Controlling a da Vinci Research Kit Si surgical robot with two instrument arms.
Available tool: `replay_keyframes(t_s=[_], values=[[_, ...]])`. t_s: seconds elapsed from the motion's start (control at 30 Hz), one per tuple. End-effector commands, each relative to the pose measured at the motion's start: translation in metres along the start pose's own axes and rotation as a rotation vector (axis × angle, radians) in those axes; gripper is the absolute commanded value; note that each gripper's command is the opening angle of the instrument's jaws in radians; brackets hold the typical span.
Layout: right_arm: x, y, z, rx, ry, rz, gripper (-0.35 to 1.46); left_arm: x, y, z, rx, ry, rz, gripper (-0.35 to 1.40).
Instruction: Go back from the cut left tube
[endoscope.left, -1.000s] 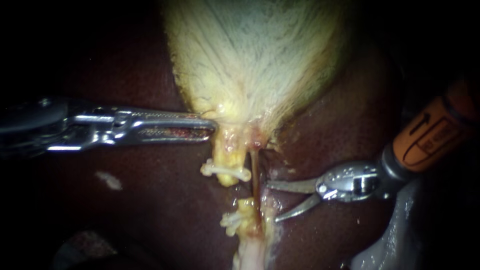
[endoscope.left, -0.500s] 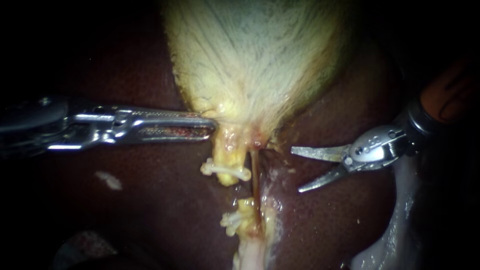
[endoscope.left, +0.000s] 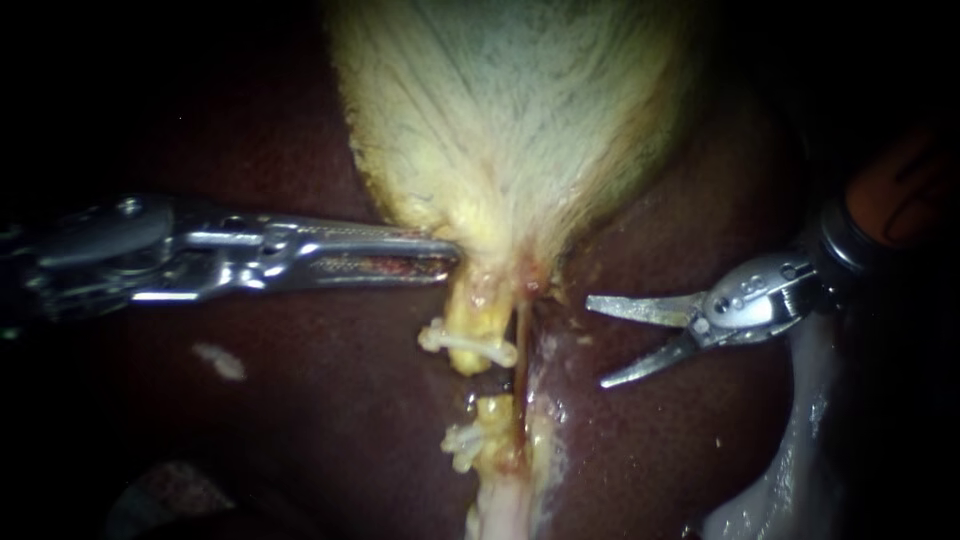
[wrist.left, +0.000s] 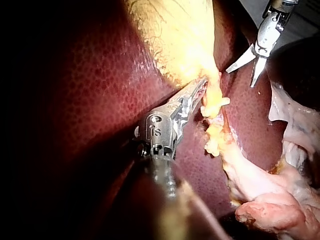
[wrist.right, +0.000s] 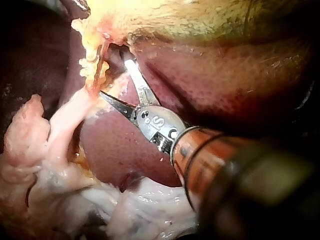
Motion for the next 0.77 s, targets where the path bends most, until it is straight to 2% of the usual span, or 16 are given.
replay_keyframes(t_s=[0.03,0.77], values=[[0.0000,0.0000,0.0000,0.000,0.000,0.001,1.43,0.0000,-0.0002,0.0002,0.000,0.002,0.000,-0.35],[0.0001,0.0000,0.0000,0.000,0.000,0.001,1.43,0.0001,-0.0005,0.0005,0.004,0.005,0.001,-0.35]])
